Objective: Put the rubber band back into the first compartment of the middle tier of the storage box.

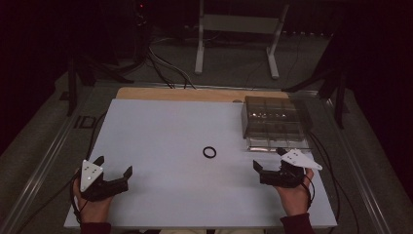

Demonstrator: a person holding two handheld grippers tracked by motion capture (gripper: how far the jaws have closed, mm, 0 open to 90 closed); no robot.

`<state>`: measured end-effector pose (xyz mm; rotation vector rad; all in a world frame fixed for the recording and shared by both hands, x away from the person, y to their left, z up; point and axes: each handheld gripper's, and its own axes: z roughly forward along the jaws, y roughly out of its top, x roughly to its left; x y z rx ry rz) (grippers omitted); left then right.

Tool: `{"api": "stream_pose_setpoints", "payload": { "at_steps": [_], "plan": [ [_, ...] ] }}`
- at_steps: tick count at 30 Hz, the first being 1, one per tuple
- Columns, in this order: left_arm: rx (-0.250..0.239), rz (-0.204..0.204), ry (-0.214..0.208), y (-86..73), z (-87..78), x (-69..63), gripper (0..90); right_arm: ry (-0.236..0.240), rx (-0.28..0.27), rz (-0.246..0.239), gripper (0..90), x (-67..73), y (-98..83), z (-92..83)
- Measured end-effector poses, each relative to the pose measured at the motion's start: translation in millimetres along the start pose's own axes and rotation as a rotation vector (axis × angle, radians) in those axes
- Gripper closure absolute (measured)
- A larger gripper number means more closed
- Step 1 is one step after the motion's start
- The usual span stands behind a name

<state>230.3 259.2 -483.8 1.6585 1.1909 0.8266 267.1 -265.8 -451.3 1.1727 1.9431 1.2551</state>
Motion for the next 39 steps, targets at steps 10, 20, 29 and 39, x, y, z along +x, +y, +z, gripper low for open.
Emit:
{"api": "stream_pose_setpoints", "payload": {
  "at_steps": [10, 20, 29, 39],
  "plan": [
    [0.01, 0.014, -0.016, 0.6, 0.6, 0.5, 0.8, 0.012, 0.005, -0.007, 0.3, 3.5, 19.9, 17.1],
    [0.019, 0.028, -0.014, 2.8, -1.0, 2.8, 0.8, 0.037, 0.005, -0.027, 0.3, 11.7, 38.1, 36.6],
    [-0.003, -0.009, -0.043, 2.1, -2.9, 5.2, 3.8, 0.052, 0.022, -0.027, 0.3, 15.2, 46.3, 53.9],
    [-0.006, -0.012, -0.029, 2.2, -3.6, 5.7, 0.3, 0.078, 0.038, -0.018, 0.3, 23.6, 52.7, 75.4]
  ]
}}
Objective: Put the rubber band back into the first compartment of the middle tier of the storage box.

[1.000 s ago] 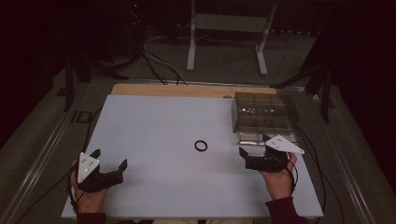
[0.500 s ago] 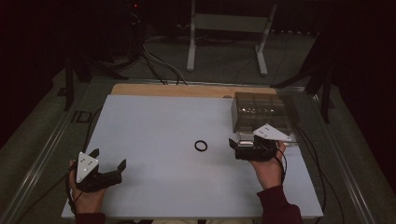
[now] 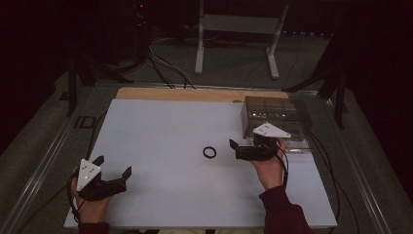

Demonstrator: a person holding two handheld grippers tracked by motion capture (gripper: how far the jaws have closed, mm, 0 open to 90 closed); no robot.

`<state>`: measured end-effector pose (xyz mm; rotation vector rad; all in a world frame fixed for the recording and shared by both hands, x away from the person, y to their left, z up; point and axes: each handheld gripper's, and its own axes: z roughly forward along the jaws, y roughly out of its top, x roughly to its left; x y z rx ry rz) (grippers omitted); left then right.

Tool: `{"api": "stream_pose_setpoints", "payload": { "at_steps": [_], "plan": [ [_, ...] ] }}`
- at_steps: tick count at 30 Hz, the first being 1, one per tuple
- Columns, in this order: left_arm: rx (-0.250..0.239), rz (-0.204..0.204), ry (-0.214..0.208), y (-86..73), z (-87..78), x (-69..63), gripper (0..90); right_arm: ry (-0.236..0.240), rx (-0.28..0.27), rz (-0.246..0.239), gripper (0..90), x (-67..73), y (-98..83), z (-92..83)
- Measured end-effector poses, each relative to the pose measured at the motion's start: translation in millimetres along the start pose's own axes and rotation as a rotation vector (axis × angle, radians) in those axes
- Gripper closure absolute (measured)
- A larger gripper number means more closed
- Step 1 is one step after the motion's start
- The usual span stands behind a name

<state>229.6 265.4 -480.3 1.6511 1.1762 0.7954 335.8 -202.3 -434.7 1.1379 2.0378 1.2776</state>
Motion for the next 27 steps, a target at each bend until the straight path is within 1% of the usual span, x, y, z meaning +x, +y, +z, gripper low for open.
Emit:
{"api": "stream_pose_setpoints", "payload": {
  "at_steps": [3, 4, 8, 15, 18, 27],
  "plan": [
    [-0.004, -0.009, 0.001, -0.7, -0.3, 1.4, 0.3, 0.004, 0.008, -0.001, 0.8, 1.7, 0.2, 5.0],
    [-0.005, -0.012, 0.0, -1.0, -0.2, 1.8, 0.3, 0.006, 0.018, -0.002, 2.9, 3.3, 0.4, 8.6],
    [-0.005, -0.014, 0.002, -1.2, 0.2, 1.5, 0.3, 0.013, 0.039, 0.009, 3.0, 7.0, 1.1, 16.4],
    [0.004, -0.009, 0.007, -1.8, 1.3, 1.4, 0.3, 0.028, 0.077, 0.007, 4.0, 14.1, 2.0, 30.4],
    [0.005, -0.008, 0.006, -2.1, 1.7, 1.3, 0.3, 0.033, 0.105, -0.001, 4.8, 16.2, 1.7, 37.5],
    [0.013, -0.005, 0.008, -2.7, 3.0, 0.5, 0.3, 0.051, 0.165, 0.005, 6.8, 22.1, -1.6, 53.0]
  ]
}}
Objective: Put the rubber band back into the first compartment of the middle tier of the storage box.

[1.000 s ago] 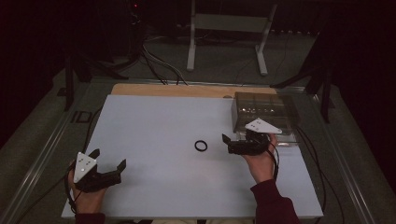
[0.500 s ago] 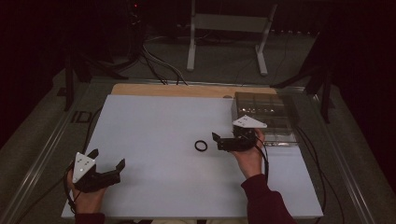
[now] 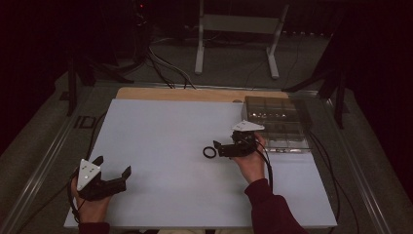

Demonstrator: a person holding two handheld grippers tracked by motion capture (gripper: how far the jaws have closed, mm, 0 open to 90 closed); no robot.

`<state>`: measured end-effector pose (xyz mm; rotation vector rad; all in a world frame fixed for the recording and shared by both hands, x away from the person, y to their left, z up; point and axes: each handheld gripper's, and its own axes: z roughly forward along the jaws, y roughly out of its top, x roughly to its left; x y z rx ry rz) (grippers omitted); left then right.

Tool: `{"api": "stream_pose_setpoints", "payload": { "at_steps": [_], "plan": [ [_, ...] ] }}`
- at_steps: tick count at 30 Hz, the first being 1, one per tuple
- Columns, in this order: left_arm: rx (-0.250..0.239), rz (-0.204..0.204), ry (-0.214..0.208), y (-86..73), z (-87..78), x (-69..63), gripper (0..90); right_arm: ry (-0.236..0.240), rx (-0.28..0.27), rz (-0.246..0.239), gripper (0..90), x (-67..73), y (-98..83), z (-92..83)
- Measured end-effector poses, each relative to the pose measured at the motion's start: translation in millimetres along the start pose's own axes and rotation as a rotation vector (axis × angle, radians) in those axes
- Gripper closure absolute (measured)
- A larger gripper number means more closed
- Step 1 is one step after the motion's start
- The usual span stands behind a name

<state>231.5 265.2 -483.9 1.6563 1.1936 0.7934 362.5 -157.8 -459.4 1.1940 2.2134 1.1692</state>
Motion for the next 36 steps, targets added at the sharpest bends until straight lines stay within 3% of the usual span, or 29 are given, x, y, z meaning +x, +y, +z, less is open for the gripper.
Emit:
{"api": "stream_pose_setpoints", "payload": {
  "at_steps": [8, 16, 21, 23, 25, 30, 36],
  "plan": [
    [0.004, -0.001, 0.004, -0.5, 0.8, 0.4, 0.3, 0.039, 0.075, -0.015, 9.4, 6.0, -2.5, 15.9],
    [0.012, -0.002, 0.006, -1.0, 1.8, 0.2, 0.4, 0.027, 0.131, -0.032, 14.7, 10.8, -5.9, 28.7],
    [0.012, -0.001, 0.006, -1.1, 2.1, 0.2, 0.4, 0.002, 0.195, -0.044, 22.5, 13.0, -9.0, 39.1],
    [0.013, -0.004, 0.005, -1.4, 2.5, 0.3, 0.3, -0.007, 0.221, -0.049, 30.0, 13.2, -10.9, 42.7],
    [0.014, -0.002, 0.004, -1.4, 2.7, 0.0, 0.4, -0.016, 0.25, -0.052, 43.0, 12.8, -12.7, 46.6],
    [0.015, 0.0, 0.002, -1.4, 3.1, -0.7, 0.4, -0.01, 0.287, -0.021, 60.4, 10.5, -17.3, 56.5],
    [0.02, 0.003, 0.0, -1.6, 3.4, -0.6, 0.4, -0.011, 0.308, -0.018, 74.3, 13.4, -18.7, 62.0]
  ]
}}
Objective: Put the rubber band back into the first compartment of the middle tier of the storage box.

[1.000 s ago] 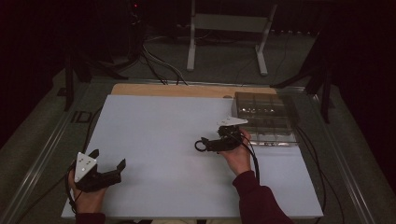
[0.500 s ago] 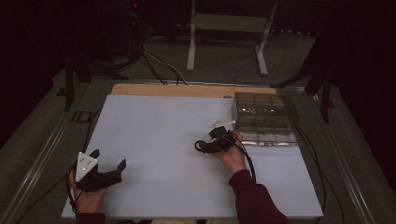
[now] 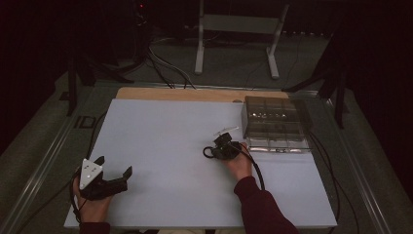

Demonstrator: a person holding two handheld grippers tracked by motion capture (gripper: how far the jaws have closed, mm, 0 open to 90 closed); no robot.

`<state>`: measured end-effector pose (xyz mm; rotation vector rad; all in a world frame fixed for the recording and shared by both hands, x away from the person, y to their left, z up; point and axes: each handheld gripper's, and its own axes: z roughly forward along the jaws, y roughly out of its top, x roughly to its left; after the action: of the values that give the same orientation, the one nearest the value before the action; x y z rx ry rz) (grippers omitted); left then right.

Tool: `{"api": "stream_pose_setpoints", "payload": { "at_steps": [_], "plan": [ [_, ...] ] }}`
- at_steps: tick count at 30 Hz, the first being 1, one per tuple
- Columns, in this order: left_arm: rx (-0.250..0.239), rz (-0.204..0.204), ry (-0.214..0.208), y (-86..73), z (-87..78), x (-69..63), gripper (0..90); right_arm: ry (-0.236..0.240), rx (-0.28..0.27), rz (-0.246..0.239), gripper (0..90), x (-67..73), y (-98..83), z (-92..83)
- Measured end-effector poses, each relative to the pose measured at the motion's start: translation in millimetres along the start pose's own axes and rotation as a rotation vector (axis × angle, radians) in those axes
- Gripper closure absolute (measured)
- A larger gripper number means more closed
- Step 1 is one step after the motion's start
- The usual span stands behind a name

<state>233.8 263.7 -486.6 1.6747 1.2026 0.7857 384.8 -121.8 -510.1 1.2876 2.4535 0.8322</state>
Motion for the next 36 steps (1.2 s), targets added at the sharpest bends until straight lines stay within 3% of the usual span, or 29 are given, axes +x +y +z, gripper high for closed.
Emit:
{"api": "stream_pose_setpoints", "payload": {
  "at_steps": [6, 12, 36],
  "plan": [
    [0.001, 0.001, -0.001, 0.0, 0.7, -1.1, 0.4, -0.022, 0.016, -0.032, 87.7, 8.3, 0.3, 0.1],
    [0.007, 0.001, -0.003, -0.5, 1.5, -1.1, 0.4, -0.015, 0.014, -0.015, 88.5, 7.4, 0.1, -0.9],
    [0.013, 0.004, -0.008, -1.3, 3.0, -1.7, 0.4, -0.007, -0.043, -0.046, 88.5, 16.7, 13.0, -24.4]
  ]
}}
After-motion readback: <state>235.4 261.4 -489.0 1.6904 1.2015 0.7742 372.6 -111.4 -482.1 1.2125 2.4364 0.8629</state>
